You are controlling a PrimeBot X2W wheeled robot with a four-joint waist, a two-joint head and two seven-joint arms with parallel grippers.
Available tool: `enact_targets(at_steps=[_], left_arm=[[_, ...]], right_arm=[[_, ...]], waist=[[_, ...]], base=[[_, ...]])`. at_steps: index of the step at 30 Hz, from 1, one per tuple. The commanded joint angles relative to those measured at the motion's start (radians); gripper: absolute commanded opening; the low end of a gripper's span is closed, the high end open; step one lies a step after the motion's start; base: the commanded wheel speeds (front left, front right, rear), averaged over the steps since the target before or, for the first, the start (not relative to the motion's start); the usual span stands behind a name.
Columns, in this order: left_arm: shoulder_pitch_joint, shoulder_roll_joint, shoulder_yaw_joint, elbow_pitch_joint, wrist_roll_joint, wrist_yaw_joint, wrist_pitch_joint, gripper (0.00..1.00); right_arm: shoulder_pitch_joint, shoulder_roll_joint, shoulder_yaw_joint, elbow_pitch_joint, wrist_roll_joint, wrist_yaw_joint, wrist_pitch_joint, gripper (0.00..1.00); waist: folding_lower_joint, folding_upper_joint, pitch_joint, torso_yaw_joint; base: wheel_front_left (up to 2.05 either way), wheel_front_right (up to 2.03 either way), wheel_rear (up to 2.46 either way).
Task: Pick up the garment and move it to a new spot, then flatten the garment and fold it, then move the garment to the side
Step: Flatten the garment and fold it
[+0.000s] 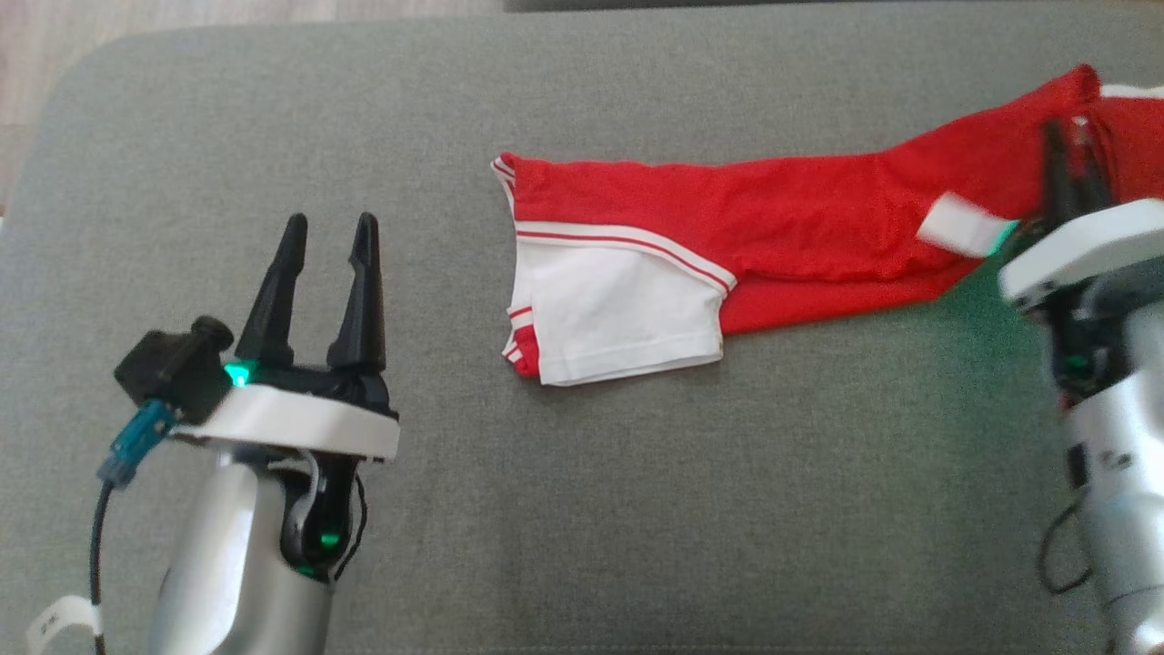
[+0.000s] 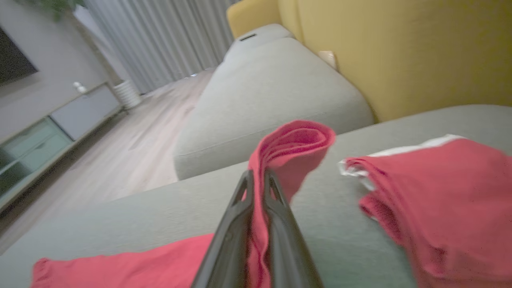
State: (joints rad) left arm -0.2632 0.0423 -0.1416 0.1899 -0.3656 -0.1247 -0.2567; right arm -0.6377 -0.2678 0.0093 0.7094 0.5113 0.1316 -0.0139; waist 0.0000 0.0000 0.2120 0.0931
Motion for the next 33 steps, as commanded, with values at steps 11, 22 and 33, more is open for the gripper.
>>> enact_targets(at_steps=[11, 22, 33], left_arm=[[0.038, 0.014, 0.033, -0.03, -0.012, -0.006, -0.005, 1.0], [0.044, 0.012, 0.005, -0.02, -0.02, -0.006, -0.005, 1.0], [0.043, 0.009, -0.005, -0.011, -0.029, -0.006, -0.005, 1.0]], right_arm=[[0.084, 0.204, 0.194, -0.214, 0.017, -0.001, 0.072, 0.0], [0.052, 0.217, 0.429, -0.113, 0.187, -0.001, 0.005, 0.0], [-0.022, 0.217, 0.614, 0.076, 0.341, -0.001, -0.088, 0.05]], waist=[[0.0, 0.0, -0.074, 0.06], [0.0, 0.0, -0.064, 0.163], [0.0, 0.0, -0.04, 0.23]], base=[[0.0, 0.0, 0.0], [0.0, 0.0, 0.0], [0.0, 0.0, 0.0]])
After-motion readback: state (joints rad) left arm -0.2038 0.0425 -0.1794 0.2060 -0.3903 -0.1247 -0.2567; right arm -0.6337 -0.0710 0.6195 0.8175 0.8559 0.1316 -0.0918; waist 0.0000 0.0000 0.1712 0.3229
